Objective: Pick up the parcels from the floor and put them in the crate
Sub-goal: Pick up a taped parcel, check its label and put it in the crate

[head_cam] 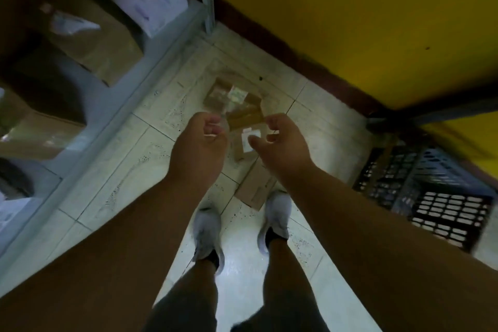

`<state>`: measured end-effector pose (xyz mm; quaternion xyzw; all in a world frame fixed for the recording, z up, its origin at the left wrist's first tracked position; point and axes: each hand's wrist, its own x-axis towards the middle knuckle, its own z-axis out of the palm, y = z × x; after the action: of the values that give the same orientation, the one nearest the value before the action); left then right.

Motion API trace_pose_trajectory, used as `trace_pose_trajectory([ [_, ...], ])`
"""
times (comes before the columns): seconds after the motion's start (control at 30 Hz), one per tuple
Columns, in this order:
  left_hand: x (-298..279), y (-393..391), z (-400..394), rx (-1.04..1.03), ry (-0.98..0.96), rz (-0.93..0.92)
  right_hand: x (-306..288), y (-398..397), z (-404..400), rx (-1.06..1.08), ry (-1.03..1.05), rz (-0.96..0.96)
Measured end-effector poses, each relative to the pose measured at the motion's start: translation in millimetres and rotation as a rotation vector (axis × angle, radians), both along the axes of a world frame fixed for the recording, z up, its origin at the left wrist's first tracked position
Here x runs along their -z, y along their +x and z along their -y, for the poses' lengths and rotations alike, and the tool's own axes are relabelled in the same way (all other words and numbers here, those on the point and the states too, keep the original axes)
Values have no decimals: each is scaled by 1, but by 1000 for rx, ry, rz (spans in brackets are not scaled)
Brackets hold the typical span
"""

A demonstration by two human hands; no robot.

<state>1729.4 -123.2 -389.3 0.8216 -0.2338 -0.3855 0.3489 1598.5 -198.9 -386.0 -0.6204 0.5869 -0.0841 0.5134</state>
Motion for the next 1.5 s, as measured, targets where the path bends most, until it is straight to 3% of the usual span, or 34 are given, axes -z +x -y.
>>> trace_pose_trajectory([
  [0.27, 215, -13, 49, 75, 111, -11, 225, 1, 57, 14, 35, -119],
  [0.43, 328, -21, 79, -119, 313, -192, 349, -1, 89, -29, 83, -305],
  [0.5, 365, -18, 88, -123, 426, -227, 384, -1, 103, -64, 167, -368],
  [0.6, 390, -4, 95, -9, 450, -214, 393, 9, 108, -32, 202, -241],
  [0.77, 316, 16, 102, -176, 188, -182, 330, 37, 118, 130, -271, 9],
  [0.9, 230, 36, 110, -144, -3, -35, 248, 53, 130, 163, -278, 134],
  [1.13, 84, 76, 108, -130, -39, 183, 88, 78, 123, 119, -342, 123],
  [1.5, -223, 107, 46, -195, -351, 190, -224, 96, 44, 72, -464, 331],
])
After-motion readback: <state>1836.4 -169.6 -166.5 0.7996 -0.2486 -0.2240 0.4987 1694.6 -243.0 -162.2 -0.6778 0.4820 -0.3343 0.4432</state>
